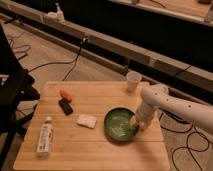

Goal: Drag the ceramic bowl in a circle

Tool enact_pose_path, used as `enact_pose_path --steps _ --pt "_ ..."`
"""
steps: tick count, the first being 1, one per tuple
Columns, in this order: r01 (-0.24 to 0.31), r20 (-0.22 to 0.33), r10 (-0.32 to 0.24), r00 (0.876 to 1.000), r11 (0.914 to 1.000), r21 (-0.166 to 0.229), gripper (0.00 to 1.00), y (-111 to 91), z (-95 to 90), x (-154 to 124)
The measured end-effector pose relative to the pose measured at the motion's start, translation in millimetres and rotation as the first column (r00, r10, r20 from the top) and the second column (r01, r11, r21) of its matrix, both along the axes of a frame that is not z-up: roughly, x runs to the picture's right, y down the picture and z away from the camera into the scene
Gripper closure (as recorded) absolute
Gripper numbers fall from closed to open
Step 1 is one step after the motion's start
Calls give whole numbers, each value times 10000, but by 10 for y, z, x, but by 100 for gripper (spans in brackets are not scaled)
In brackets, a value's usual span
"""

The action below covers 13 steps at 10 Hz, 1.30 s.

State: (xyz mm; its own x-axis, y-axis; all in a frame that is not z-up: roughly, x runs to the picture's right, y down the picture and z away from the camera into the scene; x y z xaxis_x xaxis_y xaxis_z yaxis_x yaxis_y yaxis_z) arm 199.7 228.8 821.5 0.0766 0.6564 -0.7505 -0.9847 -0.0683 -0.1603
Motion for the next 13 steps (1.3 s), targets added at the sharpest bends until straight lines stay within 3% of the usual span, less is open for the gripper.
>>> enact_pose_path --steps 2,4,9,11,13 --pt "16 56 -16 10000 10000 39 84 -41 -1 -22" --pt "226 -128 -219 9997 9985 508 99 -233 -52 30" --pt "648 -821 -491 9954 9775 2007 100 -901 -182 175" --pt "715 -934 -507 9943 9691 2360 100 -1156 -123 89" --pt "817 -694 -659 9954 9628 2574 100 -1336 -45 -172"
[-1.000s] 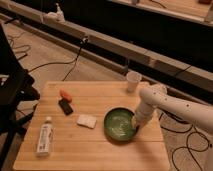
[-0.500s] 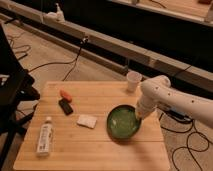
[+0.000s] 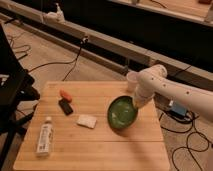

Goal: Drag the ceramic bowl in a circle

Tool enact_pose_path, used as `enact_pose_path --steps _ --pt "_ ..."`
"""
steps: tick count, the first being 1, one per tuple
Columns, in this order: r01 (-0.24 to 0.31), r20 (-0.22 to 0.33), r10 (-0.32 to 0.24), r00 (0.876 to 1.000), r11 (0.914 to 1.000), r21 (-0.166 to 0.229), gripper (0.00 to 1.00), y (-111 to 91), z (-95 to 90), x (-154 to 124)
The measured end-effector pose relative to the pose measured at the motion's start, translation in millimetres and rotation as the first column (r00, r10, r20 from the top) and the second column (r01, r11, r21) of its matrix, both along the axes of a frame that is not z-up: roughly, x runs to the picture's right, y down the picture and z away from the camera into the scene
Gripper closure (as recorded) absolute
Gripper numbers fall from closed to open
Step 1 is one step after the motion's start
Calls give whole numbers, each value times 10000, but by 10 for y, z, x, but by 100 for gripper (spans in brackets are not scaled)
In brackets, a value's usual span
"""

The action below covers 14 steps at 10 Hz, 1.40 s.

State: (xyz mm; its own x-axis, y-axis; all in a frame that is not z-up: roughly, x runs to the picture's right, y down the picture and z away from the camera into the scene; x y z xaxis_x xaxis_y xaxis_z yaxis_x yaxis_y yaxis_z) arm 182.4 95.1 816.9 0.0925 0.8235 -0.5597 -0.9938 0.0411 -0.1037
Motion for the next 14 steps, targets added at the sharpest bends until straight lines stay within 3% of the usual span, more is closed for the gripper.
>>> enact_pose_path --steps 2,5,7,9,11,12,14 --pt "297 518 -298 9982 9996 35 100 -16 21 -350" --pt "641 1101 -570 9923 9960 -622 100 416 -155 -503" --pt "578 690 -488 9964 9892 -1349 100 786 -321 -150" --pt "266 -169 -303 9994 9819 -1875 100 990 -393 354" --pt "-52 -1022 -154 9946 9802 -1978 100 905 -310 778" --pt "-50 -1214 -174 9925 9833 -1817 100 719 -191 845" --pt "189 -1120 -358 9931 9888 -1482 100 379 27 722"
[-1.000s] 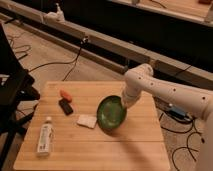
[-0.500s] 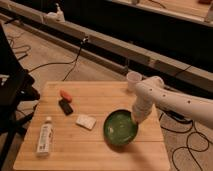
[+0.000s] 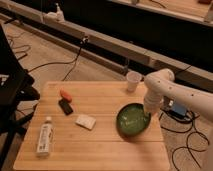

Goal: Drag the ceramic bowl in a circle

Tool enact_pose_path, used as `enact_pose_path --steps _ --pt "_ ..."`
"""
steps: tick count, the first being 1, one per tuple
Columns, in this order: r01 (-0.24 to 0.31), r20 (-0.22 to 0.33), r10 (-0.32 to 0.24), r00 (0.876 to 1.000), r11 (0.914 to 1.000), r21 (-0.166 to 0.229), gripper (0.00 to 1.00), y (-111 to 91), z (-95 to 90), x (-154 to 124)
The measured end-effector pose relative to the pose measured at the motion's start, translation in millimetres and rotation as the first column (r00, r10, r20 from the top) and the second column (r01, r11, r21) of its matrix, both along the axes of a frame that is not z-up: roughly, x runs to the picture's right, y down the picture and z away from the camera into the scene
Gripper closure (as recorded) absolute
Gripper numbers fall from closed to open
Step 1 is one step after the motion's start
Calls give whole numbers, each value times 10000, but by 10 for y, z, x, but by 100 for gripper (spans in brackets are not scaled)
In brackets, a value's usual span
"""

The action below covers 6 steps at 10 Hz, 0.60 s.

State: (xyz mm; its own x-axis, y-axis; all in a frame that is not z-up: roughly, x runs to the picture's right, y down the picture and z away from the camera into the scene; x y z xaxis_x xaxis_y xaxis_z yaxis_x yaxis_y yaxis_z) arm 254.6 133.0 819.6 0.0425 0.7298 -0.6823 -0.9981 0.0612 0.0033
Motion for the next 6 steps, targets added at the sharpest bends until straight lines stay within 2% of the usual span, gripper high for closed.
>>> enact_pose_path --steps 1,3,4,6 --pt "193 321 -196 9993 9997 121 100 -128 87 -200" --pt "510 1287 -529 9903 9985 182 100 -175 121 -693" --pt "700 1812 -706 9809 9975 97 100 -92 45 -897" --pt "834 2475 -769 9658 9964 -159 100 158 -181 -1060"
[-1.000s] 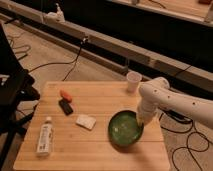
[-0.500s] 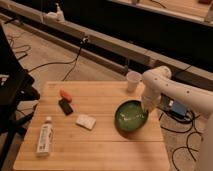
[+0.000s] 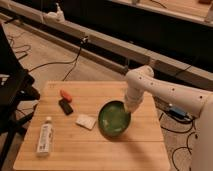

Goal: Drag the ceramic bowl in a circle

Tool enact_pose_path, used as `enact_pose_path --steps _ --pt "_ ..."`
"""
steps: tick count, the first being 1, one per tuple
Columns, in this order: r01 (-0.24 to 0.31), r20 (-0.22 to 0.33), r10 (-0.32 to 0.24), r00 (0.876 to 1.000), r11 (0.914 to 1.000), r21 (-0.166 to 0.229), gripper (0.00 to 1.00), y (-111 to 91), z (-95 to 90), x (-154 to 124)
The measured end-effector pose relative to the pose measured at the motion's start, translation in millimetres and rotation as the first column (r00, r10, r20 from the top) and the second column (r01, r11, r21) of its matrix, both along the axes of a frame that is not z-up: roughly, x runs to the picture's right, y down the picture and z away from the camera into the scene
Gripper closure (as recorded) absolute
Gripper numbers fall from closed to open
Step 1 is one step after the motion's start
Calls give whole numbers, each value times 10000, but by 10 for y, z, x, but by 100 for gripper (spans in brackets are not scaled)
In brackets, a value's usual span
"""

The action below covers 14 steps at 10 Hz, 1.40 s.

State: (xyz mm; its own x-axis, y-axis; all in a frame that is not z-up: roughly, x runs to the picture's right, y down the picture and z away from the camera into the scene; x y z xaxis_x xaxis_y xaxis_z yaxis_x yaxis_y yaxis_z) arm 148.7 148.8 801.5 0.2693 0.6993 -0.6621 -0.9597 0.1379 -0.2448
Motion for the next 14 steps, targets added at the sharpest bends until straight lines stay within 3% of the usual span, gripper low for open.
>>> enact_pose_path --steps 2,4,6,8,9,11,12,13,14 --pt "-97 -193 90 9998 9991 -405 100 291 -195 221" --pt "-403 -1141 316 9930 9964 -749 100 483 -309 716" --pt "-479 -2198 336 9750 9970 -605 100 367 -262 1220" --pt "-407 -2533 303 9669 9985 -360 100 164 -159 1343" --pt "-99 -2489 144 9684 9998 190 100 -267 62 1190" --pt "224 -1603 -135 9870 9983 540 100 -492 172 662" --pt "420 -1032 -365 9940 9978 515 100 -460 134 387" --pt "621 -359 -610 9975 9976 312 100 -286 6 135" --pt "704 -56 -704 9975 9975 82 100 -120 -105 60"
